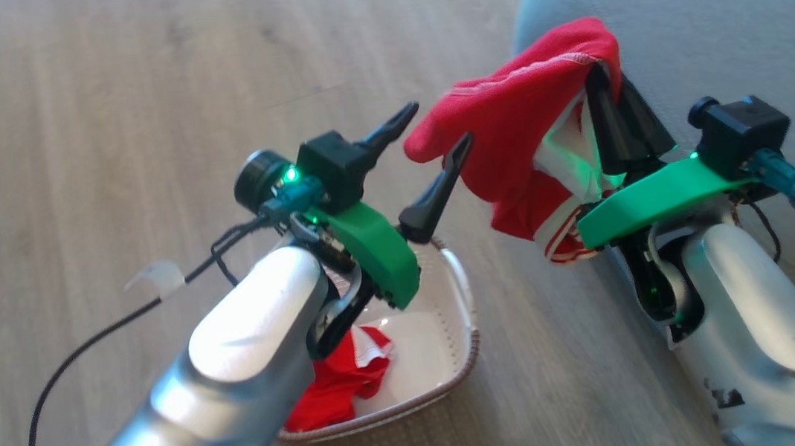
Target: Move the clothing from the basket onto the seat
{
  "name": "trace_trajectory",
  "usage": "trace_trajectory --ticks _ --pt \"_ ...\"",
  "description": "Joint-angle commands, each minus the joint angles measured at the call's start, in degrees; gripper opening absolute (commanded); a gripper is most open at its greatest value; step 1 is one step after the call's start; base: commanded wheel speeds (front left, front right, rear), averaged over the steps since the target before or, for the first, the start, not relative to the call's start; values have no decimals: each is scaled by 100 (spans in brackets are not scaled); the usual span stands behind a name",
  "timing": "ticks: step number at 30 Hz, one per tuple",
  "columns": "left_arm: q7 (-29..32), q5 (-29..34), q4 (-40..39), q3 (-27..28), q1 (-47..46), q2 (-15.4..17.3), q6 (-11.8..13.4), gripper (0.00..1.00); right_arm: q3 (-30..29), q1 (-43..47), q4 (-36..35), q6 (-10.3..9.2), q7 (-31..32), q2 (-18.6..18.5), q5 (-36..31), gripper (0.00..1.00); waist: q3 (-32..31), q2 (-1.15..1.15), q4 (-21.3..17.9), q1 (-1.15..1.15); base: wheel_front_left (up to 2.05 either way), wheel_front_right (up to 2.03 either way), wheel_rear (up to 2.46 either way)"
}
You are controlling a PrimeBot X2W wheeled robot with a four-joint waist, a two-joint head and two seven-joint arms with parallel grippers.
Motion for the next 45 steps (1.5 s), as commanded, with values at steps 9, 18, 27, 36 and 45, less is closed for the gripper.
trace_trajectory --ticks 9,18,27,36,45 --pt "-28 -6 -304 230 159 147 -36 100 -68 103 -476 41 -28 77 -42 0 -107 0 -924 0 0 0 0" --pt "-28 54 -413 314 324 116 -36 100 -201 377 -747 41 -28 71 12 0 -218 0 -1605 0 0 0 0" --pt "-28 105 -481 265 364 101 -36 100 -546 707 -1019 41 -28 83 -14 0 -30 0 -1836 0 0 0 0" --pt "-28 133 -648 -52 215 222 -36 100 -1071 308 -1046 41 -28 78 -355 0 475 0 -1788 0 0 0 0" --pt "-28 118 -931 -632 -258 417 -36 100 -1915 -870 -537 41 -28 -169 -819 0 1307 0 -1397 0 0 0 0"
